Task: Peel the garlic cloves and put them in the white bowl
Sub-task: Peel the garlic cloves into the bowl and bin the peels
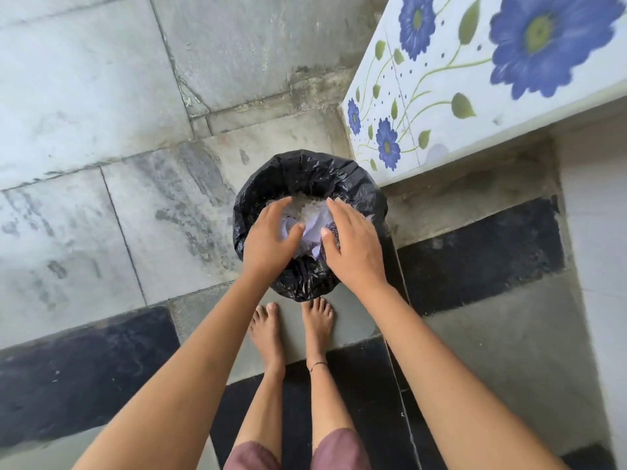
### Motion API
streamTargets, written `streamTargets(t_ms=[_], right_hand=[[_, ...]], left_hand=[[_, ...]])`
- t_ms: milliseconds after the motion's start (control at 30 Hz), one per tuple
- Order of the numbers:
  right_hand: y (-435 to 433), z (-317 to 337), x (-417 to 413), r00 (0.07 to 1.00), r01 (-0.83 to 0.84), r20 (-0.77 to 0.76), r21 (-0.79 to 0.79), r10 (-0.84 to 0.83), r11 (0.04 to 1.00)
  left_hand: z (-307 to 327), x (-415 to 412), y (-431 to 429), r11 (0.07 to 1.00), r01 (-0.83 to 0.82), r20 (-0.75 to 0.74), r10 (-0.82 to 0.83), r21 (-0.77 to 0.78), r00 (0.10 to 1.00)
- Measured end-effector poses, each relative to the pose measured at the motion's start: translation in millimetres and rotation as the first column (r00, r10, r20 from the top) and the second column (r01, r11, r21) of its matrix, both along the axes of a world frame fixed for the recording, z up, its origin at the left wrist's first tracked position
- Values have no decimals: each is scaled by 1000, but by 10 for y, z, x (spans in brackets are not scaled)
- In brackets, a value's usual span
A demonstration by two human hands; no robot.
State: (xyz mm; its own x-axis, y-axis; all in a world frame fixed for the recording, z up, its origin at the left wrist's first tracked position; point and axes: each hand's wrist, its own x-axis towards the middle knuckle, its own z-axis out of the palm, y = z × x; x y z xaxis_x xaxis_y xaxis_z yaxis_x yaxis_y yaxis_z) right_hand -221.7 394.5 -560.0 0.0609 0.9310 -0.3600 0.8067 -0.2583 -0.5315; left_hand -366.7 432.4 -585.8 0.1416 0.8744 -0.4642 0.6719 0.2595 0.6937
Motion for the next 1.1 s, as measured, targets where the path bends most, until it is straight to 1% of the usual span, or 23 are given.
streamTargets(t_ms=[100,167,267,367,433,500,567,633,700,767,867,933,1033,1100], right_hand=[[-98,487,-10,995,-18,103,40,14,999],[-150,984,-8,987,-19,162,76,7,997],[-174,1903,-37,975,38,212,153,-71,987],[-362,2987,-127,964,96,215,268,-156,959],[-565,3543,-186,962,119,192,347,-195,930],[-823,4083,-205,957,165,144,444,-251,881],[-1055,4526,-171,939,215,110,554,-326,805],[-1295,4859,-99,916,245,97,635,-390,733],[-1589,5116,41,883,276,90,695,-461,664],[-1852,5286,212,842,310,83,734,-533,605],[-2460,5464,567,756,374,70,770,-651,517],[-2935,5486,789,694,404,88,774,-714,488],[-3834,5491,1175,567,452,145,768,-811,454],[-4292,5463,1355,504,492,180,744,-845,452]], left_hand=[[607,-89,-74,995,26,-49,-21,95,999],[1150,-129,-129,988,68,-71,-59,137,996],[2093,-166,-146,972,102,-95,-84,212,992],[3187,-204,-284,939,156,-98,-132,307,986],[3774,-201,-443,918,166,-81,-147,359,986],[4334,-172,-628,876,196,-42,-198,440,979],[4795,-111,-772,812,211,-4,-249,544,968],[5149,-27,-911,757,230,21,-306,612,952],[5421,111,-1070,695,276,6,-375,664,927],[5605,284,-1214,640,309,11,-444,704,896],[5816,735,-1563,552,353,16,-553,755,833],[5882,1054,-1831,530,398,15,-613,749,790],[5966,1609,-2348,465,478,-9,-710,745,705],[5980,1916,-2633,441,502,-9,-745,744,667]])
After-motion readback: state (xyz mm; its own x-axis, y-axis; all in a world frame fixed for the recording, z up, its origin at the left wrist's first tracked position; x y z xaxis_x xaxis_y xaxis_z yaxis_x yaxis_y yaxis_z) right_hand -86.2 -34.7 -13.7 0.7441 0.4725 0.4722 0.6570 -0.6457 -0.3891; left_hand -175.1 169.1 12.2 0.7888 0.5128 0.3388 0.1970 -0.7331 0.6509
